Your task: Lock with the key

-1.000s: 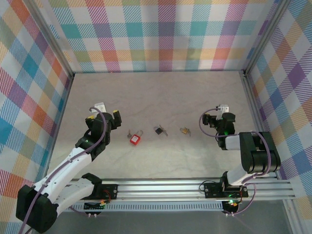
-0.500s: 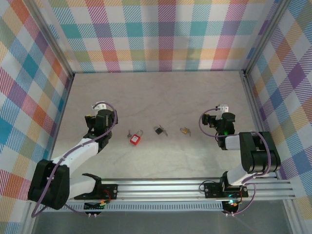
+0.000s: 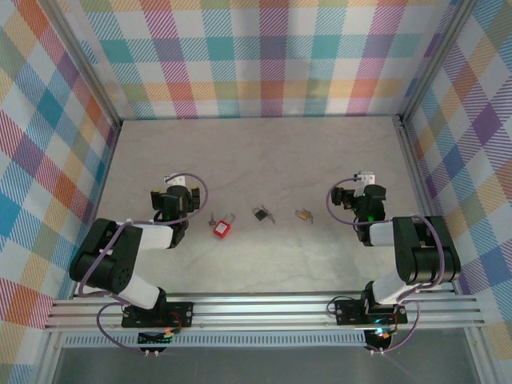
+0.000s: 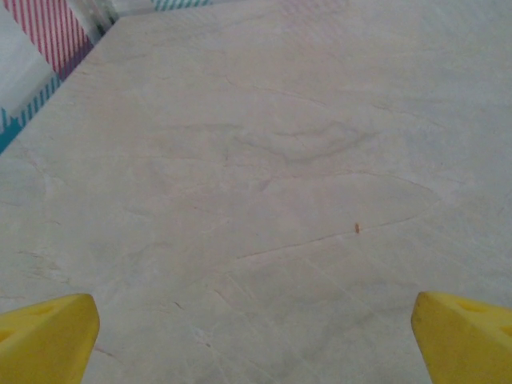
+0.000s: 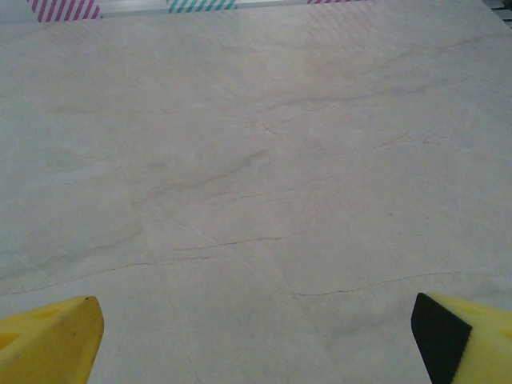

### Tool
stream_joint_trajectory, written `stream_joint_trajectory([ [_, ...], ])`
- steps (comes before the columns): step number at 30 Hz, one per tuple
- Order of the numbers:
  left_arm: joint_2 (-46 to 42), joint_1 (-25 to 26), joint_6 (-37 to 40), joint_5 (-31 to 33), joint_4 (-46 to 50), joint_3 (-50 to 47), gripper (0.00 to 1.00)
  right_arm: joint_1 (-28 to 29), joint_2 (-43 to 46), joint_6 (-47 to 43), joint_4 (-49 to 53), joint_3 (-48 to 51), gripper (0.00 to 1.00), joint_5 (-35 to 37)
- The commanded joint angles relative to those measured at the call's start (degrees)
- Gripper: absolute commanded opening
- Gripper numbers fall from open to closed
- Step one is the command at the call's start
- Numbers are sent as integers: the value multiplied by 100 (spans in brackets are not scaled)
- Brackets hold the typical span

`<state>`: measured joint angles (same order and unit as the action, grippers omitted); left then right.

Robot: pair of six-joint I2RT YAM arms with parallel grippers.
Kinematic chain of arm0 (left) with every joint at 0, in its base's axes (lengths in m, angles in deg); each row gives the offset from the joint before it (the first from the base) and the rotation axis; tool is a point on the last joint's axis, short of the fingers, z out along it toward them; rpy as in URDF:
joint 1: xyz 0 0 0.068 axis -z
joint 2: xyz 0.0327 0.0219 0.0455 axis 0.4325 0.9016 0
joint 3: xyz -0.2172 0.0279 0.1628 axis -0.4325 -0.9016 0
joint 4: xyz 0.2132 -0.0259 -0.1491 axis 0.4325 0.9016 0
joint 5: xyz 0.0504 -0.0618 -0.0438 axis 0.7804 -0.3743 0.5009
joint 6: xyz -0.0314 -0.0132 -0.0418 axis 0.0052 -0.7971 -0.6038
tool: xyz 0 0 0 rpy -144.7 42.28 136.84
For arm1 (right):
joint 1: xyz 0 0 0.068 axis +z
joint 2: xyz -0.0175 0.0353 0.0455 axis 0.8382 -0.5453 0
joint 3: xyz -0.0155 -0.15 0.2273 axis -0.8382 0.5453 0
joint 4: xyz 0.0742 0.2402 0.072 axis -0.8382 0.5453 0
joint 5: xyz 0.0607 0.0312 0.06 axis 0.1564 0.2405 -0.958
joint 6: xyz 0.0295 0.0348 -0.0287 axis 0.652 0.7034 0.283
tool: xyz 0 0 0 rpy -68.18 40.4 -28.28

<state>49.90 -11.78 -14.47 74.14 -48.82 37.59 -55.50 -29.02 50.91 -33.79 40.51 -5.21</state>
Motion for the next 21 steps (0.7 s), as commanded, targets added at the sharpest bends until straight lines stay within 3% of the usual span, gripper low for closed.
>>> stream_joint_trajectory([
  [1,71,-317,-58,-432,-306,186,100,-29,14,54,-220,-101,99,-82],
  [7,43,-698,-251,-1435,-596,-37,100,-20,14,61,-219,-101,99,-78],
  [9,309,-768,-274,-1375,-1309,-296,100,-20,14,59,-220,-101,99,-82],
  [21,256,-768,-416,-1072,-1320,-350,100,-25,14,60,-220,-103,99,-82],
])
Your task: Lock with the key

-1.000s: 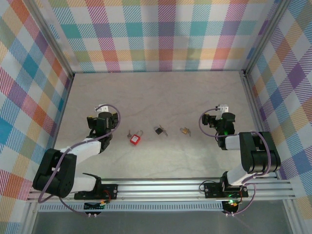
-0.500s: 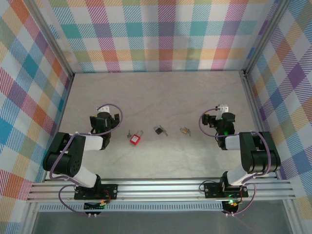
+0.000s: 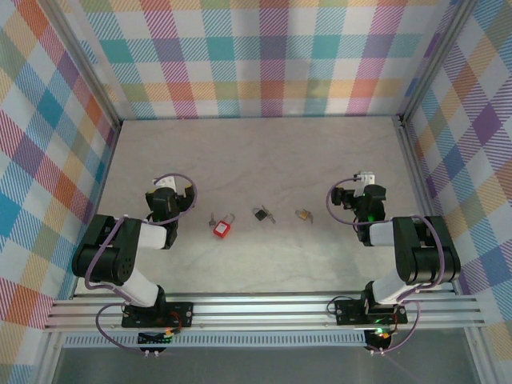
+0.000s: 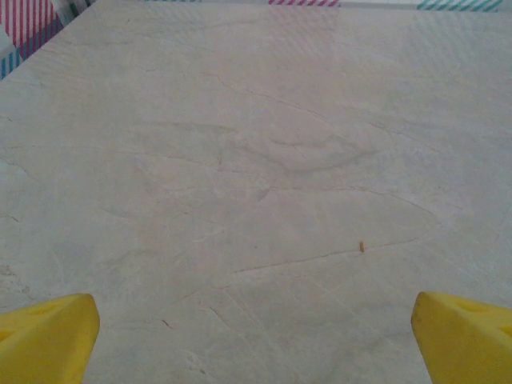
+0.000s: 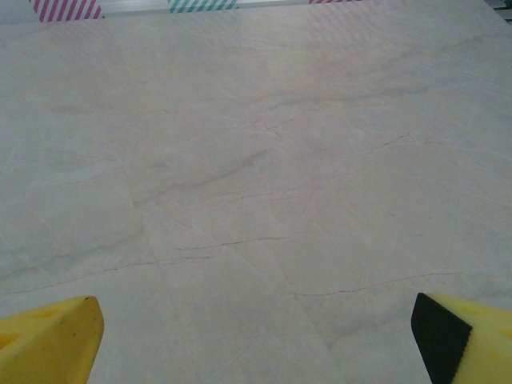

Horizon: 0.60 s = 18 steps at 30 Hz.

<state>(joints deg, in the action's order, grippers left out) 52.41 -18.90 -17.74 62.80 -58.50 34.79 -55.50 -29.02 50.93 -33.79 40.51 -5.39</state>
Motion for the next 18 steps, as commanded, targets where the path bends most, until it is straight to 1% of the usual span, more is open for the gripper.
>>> stream_joint_trajectory([
  [1,-3,-54,-88,63,-337,-70,100,-27,14,59,-220,-101,99,-64],
  [18,14,-51,-81,10,-285,-26,100,-20,14,58,-220,-101,99,-65],
])
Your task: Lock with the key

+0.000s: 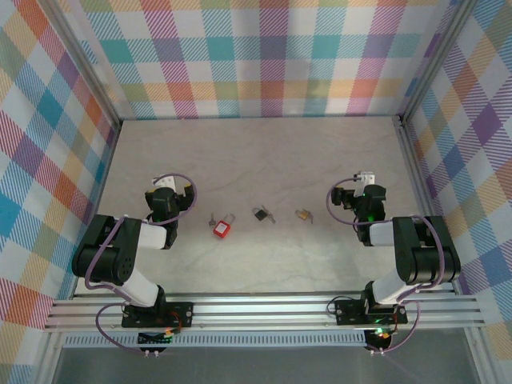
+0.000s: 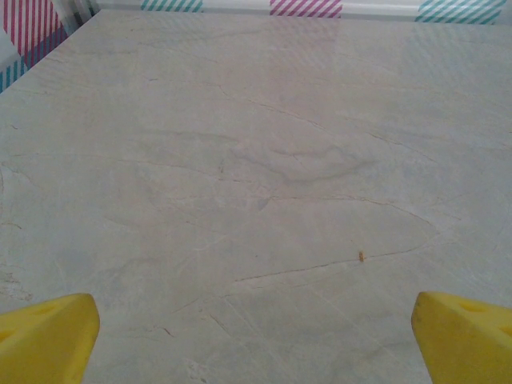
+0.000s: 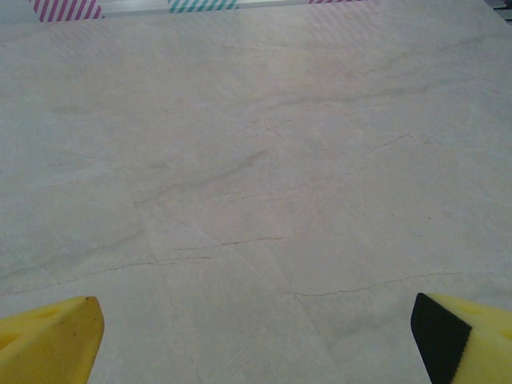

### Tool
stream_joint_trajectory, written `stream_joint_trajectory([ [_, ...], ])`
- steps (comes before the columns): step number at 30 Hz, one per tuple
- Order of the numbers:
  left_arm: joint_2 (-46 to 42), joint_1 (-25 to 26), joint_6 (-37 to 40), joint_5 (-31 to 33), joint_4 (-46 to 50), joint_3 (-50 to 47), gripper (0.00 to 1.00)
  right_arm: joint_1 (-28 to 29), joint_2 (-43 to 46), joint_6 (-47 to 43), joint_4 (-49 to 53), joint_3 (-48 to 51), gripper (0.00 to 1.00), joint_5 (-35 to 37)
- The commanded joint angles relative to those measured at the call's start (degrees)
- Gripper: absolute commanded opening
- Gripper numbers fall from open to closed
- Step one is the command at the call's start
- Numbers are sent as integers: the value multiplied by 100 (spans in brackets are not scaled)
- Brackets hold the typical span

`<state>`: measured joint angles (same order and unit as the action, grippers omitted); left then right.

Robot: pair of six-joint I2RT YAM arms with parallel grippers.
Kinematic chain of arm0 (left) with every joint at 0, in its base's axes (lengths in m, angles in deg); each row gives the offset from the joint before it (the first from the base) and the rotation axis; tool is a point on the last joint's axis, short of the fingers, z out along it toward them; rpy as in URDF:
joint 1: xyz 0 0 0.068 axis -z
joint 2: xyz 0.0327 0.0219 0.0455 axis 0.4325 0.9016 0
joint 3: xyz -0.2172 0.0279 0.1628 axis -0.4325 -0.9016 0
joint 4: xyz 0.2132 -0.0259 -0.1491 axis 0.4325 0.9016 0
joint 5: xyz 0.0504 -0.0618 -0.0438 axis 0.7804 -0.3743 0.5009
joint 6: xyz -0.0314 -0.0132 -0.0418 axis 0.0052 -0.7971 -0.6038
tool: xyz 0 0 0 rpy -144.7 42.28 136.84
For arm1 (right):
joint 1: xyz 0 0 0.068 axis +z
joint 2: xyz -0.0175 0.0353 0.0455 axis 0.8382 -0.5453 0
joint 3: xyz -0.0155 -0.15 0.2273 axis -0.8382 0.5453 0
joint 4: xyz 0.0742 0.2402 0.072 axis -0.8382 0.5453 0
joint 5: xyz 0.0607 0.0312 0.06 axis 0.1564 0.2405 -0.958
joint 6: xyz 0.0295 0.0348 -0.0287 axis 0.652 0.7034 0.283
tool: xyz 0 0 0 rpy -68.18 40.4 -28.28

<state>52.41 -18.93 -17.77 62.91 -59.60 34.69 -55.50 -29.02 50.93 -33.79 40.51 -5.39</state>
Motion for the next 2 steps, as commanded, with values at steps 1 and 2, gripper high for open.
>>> stream_joint_trajectory([
  [1,14,-50,-78,-6,-182,-20,100,-23,14,56,-220,-101,99,-65],
  [2,-1,-62,-78,-1,-230,-53,100,-23,14,56,-220,-101,99,-65],
])
